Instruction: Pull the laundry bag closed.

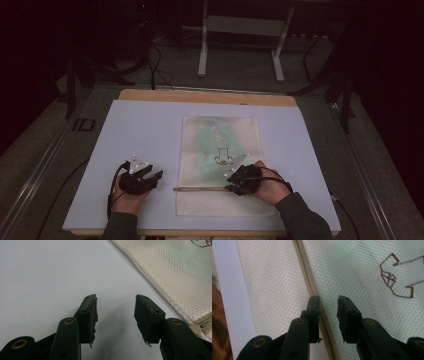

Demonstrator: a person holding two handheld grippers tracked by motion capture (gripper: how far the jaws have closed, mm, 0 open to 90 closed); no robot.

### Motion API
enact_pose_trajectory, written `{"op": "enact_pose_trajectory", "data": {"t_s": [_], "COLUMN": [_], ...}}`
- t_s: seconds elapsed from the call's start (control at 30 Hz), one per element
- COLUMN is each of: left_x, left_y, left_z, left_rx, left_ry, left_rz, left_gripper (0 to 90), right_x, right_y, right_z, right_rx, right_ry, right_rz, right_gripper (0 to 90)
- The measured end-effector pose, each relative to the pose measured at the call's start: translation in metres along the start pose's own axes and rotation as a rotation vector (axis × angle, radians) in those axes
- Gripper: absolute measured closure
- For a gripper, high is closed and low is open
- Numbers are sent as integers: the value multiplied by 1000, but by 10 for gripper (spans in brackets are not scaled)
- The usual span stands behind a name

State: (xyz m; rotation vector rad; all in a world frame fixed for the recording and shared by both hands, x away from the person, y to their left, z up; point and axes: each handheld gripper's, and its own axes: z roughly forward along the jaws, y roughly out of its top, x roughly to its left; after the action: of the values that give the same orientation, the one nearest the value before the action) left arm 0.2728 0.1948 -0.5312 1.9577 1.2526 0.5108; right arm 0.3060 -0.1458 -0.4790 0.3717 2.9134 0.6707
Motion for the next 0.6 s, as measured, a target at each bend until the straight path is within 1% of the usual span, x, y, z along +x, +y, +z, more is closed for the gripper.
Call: {"op": "enact_pose_trajectory", "data": {"t_s": [0.1,0.27,0.37,0.6], "left_x": [0,1,1,1], "left_y": [0,0,0,0], "left_z": [0,0,1,1], "left_rx": [4,3,5,3], "left_ry": [5,4,3,2], "left_rz": [3,3,4,3], "left_gripper": [519,519,518,518], "right_x": [0,2,3,6], "right_y": [3,12,16,27], "right_z": [2,5,7,12], "right_rx": [-4,-6,-8,-2], "right_ry": [5,18,24,30], "right_rz": [-2,-15,-14,-39], "right_gripper": [726,726,726,716]}}
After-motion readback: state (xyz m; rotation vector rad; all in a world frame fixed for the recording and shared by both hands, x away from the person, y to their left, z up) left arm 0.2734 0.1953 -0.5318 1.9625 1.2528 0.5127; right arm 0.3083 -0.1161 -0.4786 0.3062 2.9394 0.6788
